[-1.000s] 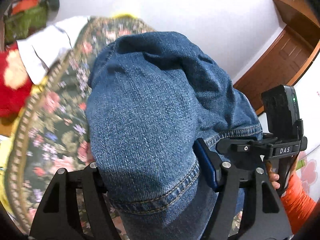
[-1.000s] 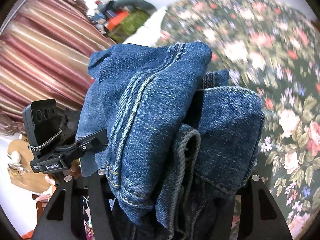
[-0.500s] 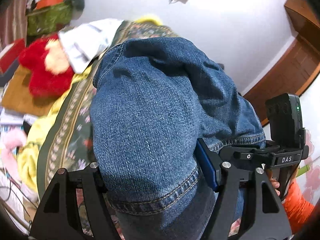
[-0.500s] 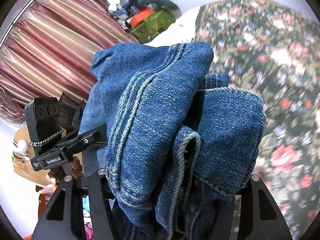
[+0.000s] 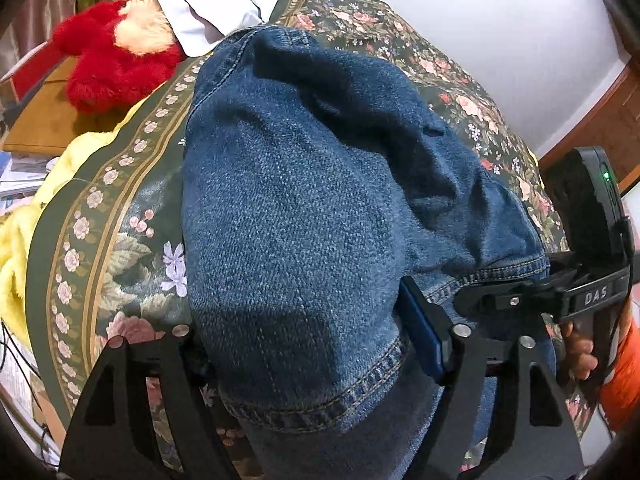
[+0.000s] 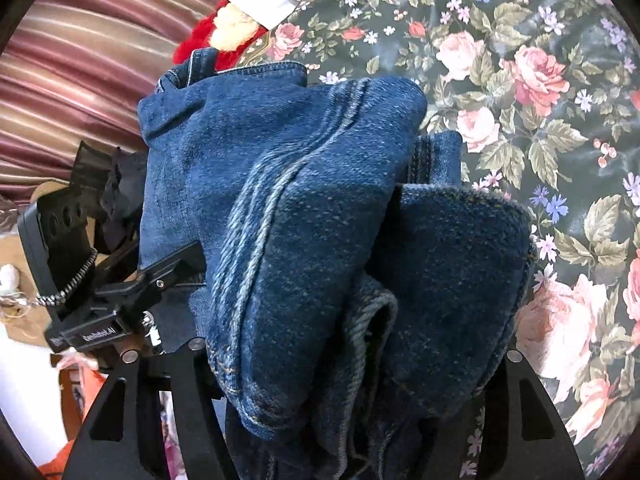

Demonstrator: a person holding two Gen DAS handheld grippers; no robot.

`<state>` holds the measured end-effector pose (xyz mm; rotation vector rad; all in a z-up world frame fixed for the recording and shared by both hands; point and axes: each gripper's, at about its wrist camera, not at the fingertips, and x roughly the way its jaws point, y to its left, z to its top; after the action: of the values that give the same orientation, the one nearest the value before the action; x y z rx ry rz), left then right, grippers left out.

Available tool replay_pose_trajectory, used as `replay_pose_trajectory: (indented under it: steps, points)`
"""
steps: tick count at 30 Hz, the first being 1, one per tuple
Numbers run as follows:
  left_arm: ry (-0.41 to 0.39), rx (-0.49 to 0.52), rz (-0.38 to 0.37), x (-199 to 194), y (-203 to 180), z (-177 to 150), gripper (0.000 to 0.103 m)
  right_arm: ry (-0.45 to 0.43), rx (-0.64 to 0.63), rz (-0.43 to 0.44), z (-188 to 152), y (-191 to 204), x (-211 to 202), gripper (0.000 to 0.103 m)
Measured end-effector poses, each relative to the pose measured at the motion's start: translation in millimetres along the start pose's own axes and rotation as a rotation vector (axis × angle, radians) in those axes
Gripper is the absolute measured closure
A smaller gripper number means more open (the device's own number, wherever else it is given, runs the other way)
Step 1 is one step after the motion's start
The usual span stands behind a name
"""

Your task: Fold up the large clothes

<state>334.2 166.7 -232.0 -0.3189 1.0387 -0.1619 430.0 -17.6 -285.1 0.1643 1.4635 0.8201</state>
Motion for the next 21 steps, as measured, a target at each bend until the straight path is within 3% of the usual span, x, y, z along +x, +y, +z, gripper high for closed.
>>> replay_pose_trajectory:
  steps: [3, 5, 11, 13, 17, 21]
  points:
    - [-0.007, 0.023, 0.017, -0.2, 4.0, -2.8, 0.025, 0.024, -0.023, 0.000, -4.4, 1.0, -7.5, 0.037]
    - [-0.017, 0.046, 0.048, -8.8, 3.2, -3.3, 0.025, 0.022, -0.046, -0.026, -9.8, 3.3, -15.2, 0.026]
    - [-0.125, 0.113, 0.167, -43.7, 2.8, 13.1, 0.025, -0.093, -0.139, -0.215, -28.2, 6.7, -62.9, 0.021]
    - [-0.159, 0.149, 0.215, -49.8, -3.7, 28.1, 0.025, -0.136, -0.156, -0.233, -29.5, 10.2, -78.3, 0.021]
    - [-0.173, 0.194, 0.263, -32.2, -9.3, 58.3, 0.025, -0.239, -0.187, -0.257, -19.9, 27.3, -92.3, 0.019]
    - [-0.144, 0.213, 0.385, 8.4, -13.0, 84.5, 0.025, -0.256, -0.209, -0.275, -6.5, 41.5, -73.6, 0.019]
